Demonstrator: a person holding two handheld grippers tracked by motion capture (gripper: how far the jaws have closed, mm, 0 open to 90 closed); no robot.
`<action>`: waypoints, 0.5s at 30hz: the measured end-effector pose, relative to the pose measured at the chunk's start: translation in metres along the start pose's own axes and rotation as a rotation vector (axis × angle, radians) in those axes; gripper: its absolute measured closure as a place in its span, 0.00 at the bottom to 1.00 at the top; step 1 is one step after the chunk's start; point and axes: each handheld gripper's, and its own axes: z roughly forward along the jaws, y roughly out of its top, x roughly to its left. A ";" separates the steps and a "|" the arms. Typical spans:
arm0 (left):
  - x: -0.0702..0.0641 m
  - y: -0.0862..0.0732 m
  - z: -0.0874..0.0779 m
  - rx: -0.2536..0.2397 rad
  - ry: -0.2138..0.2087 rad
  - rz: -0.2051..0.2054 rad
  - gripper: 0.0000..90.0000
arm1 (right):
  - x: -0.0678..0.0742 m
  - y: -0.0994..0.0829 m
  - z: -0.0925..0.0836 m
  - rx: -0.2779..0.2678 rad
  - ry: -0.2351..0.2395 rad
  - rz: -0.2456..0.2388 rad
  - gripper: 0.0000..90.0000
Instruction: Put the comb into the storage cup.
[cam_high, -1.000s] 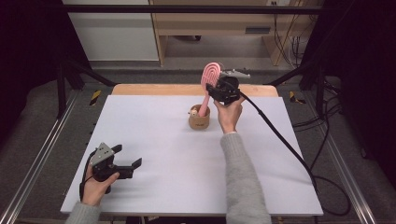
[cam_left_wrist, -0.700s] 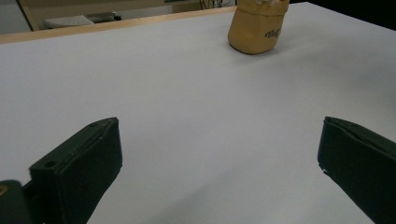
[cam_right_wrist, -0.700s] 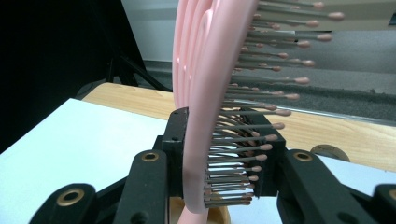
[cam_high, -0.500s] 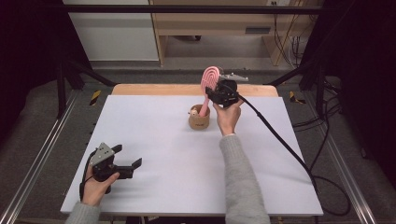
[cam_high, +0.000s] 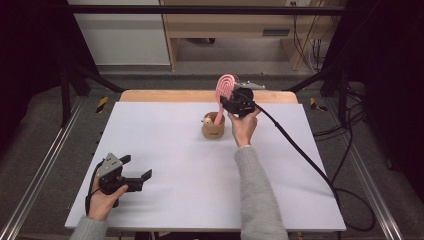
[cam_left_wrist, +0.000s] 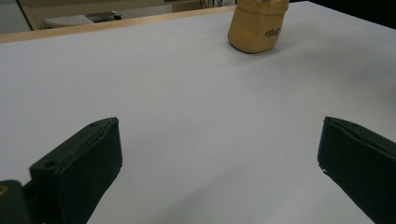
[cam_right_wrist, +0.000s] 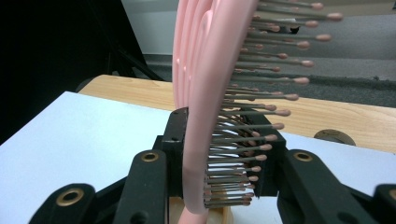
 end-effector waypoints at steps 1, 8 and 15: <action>0.000 0.000 0.000 -0.001 0.000 -0.001 0.00 | 0.000 0.000 0.000 0.002 0.000 0.004 0.72; 0.000 0.000 0.000 0.000 -0.001 0.001 0.00 | -0.004 -0.003 0.001 0.007 0.002 0.024 0.72; 0.000 0.000 0.000 0.000 -0.001 0.001 0.00 | -0.005 -0.005 0.003 0.010 0.001 0.024 0.72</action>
